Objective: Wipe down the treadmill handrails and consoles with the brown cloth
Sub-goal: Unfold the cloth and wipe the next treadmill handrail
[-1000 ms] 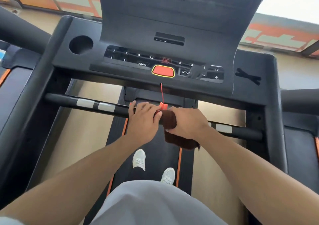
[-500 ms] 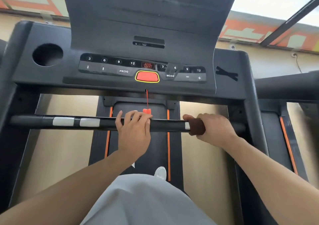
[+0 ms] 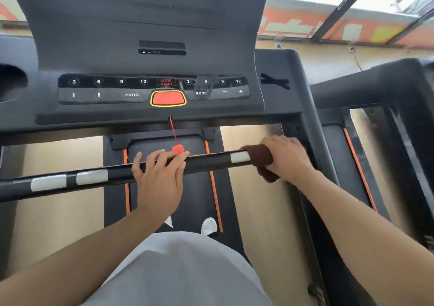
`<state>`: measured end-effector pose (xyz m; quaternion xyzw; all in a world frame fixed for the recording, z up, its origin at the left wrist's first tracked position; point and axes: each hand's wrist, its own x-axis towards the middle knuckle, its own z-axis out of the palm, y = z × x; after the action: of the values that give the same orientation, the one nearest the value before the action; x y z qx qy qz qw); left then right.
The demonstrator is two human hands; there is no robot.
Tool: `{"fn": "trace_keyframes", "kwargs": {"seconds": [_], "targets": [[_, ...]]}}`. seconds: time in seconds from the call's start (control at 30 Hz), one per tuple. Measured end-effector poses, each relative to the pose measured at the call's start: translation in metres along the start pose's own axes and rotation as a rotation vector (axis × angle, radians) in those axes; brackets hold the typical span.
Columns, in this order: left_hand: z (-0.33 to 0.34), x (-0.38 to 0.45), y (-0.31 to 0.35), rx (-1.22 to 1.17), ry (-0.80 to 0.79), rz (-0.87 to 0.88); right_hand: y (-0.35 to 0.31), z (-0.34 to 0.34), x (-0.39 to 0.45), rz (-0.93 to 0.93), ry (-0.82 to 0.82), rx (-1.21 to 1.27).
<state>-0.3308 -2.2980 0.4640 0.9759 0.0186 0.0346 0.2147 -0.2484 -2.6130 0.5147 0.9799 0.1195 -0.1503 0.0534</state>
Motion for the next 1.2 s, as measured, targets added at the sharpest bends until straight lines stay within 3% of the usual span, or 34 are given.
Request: {"fn": "trace_keyframes", "kwargs": {"seconds": [0.1,0.27,0.5,0.6,0.8,0.9,0.97,1.0,1.07,1.13,1.2], "targets": [[-0.001,0.001,0.0,0.0,-0.019,0.002,0.038,0.004,-0.01,0.09,0.01,0.009],[-0.005,0.001,0.0,-0.019,-0.055,-0.002,0.001,0.024,-0.008,0.179,0.092,0.023],[-0.008,0.001,0.001,-0.063,-0.063,0.008,-0.14,0.018,-0.007,-0.056,0.205,0.197],[-0.012,0.002,0.0,-0.099,-0.086,-0.001,-0.182,0.021,-0.011,-0.063,0.297,0.316],[-0.013,0.004,0.003,-0.102,-0.118,-0.05,-0.15,0.034,-0.03,-0.15,0.403,0.299],[-0.021,-0.001,0.016,-0.209,-0.028,-0.063,-0.132,0.028,-0.052,-0.033,0.422,0.427],[-0.026,-0.017,0.037,-0.39,0.027,0.006,-0.116,0.024,-0.079,0.092,0.345,0.661],[-0.025,-0.029,0.051,-0.49,-0.031,-0.004,-0.109,0.021,-0.095,0.143,0.301,0.789],[-0.018,-0.052,0.086,-0.787,-0.342,-0.209,-0.095,0.021,-0.134,0.164,0.25,0.878],[-0.009,-0.072,0.122,-1.107,-0.641,-0.546,-0.086,0.031,-0.177,0.063,0.251,0.768],[0.004,-0.094,0.152,-1.204,-0.74,-0.71,-0.078,0.047,-0.219,-0.016,0.197,0.676]]}}
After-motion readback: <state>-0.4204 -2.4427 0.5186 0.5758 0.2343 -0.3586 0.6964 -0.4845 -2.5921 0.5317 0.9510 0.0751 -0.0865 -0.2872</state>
